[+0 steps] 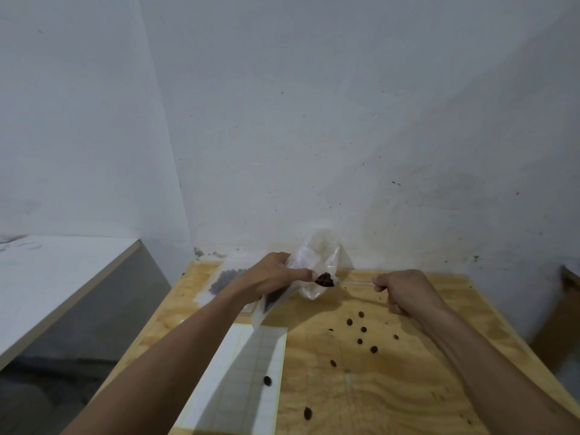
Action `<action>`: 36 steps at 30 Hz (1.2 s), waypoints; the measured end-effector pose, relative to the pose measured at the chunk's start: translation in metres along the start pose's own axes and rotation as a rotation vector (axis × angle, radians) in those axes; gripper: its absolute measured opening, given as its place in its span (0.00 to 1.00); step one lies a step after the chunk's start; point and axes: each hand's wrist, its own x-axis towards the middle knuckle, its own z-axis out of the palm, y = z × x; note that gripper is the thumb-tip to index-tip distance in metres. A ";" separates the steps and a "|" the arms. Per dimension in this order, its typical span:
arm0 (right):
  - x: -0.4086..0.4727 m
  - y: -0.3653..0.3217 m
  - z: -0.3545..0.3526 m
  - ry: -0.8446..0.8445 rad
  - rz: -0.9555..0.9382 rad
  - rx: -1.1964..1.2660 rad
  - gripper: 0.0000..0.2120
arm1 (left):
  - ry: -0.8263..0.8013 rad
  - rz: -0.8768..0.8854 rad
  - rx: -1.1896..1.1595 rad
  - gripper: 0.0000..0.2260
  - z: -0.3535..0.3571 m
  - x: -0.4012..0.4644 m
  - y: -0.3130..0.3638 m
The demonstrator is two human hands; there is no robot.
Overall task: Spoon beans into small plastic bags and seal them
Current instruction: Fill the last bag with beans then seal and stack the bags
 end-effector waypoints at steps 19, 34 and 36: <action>-0.016 -0.073 -0.034 -0.072 -0.377 -0.350 0.11 | -0.067 0.045 0.047 0.23 0.018 -0.006 0.009; 0.000 -0.019 -0.035 0.352 -0.802 -0.580 0.12 | -0.019 0.076 -0.025 0.27 0.017 -0.007 0.010; 0.002 0.004 -0.032 0.357 -0.834 -0.650 0.11 | 0.007 0.096 -0.052 0.27 0.015 -0.009 0.011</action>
